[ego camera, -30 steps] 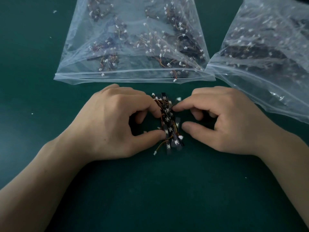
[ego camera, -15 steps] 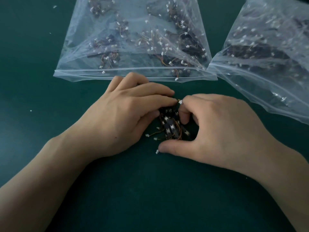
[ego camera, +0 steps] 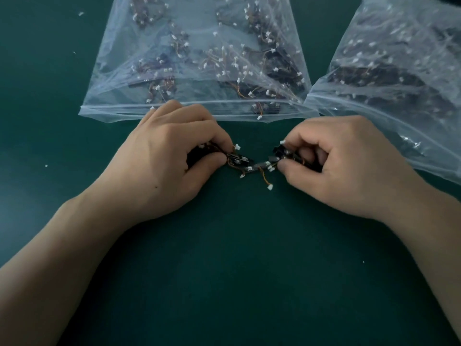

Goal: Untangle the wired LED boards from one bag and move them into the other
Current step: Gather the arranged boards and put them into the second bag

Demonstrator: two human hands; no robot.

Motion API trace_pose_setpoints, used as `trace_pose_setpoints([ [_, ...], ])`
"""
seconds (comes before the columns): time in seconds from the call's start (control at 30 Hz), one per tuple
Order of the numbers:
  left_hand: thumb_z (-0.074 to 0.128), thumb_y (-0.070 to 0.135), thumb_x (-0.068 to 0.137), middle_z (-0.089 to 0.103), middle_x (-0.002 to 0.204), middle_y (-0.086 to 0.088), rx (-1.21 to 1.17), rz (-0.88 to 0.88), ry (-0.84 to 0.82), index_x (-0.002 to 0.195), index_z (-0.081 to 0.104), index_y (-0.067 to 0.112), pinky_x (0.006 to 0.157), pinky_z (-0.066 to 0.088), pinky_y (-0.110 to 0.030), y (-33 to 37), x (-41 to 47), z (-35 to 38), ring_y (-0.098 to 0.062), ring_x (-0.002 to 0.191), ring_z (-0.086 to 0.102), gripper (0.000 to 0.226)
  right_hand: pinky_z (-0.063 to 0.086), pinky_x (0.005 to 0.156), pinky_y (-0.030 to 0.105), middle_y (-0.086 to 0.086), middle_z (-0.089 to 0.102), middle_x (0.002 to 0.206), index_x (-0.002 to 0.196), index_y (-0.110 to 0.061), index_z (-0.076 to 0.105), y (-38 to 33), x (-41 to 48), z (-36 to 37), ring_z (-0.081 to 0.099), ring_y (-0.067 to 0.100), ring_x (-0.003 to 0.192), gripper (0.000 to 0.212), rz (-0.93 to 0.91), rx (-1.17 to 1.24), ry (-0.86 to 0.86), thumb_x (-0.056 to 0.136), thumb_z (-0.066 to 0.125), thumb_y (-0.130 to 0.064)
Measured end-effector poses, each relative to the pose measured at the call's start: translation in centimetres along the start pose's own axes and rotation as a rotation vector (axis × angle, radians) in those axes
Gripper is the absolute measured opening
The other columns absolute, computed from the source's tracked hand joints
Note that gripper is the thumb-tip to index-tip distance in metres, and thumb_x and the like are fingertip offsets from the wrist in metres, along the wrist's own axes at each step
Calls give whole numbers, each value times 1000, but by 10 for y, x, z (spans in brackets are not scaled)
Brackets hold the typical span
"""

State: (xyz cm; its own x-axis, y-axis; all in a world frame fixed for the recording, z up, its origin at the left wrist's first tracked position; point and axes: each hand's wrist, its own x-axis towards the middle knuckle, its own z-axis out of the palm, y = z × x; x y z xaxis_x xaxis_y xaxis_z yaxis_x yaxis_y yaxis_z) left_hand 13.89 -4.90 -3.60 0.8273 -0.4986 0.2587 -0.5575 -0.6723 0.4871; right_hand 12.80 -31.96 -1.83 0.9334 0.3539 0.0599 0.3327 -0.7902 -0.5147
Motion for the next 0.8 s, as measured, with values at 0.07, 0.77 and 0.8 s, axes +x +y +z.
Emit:
trace_pose_setpoints([
  [0.07,69,29,95,65,105,12,-22,35,-41,103,76,27,93,47,-45,0,0,-2,-21,95,55,11,44,55,30,-12,57,68,83,-29,67,1,1,5,52,8,62,13,25,-9,74,87,71,-42],
  [0.77,74,30,90,61,99,14,-119,117,-190,96,79,33,90,43,-36,7,-1,-8,-20,91,55,8,40,75,20,-26,54,103,131,-43,63,7,-1,-8,54,-8,92,74,-100,20,-252,67,69,-80],
  [0.8,74,30,90,61,99,14,-117,119,-189,97,79,32,89,43,-35,6,-2,-7,-20,91,55,8,39,73,19,-26,54,101,130,-43,64,7,-1,-6,53,-10,91,70,-103,13,-223,69,69,-79],
])
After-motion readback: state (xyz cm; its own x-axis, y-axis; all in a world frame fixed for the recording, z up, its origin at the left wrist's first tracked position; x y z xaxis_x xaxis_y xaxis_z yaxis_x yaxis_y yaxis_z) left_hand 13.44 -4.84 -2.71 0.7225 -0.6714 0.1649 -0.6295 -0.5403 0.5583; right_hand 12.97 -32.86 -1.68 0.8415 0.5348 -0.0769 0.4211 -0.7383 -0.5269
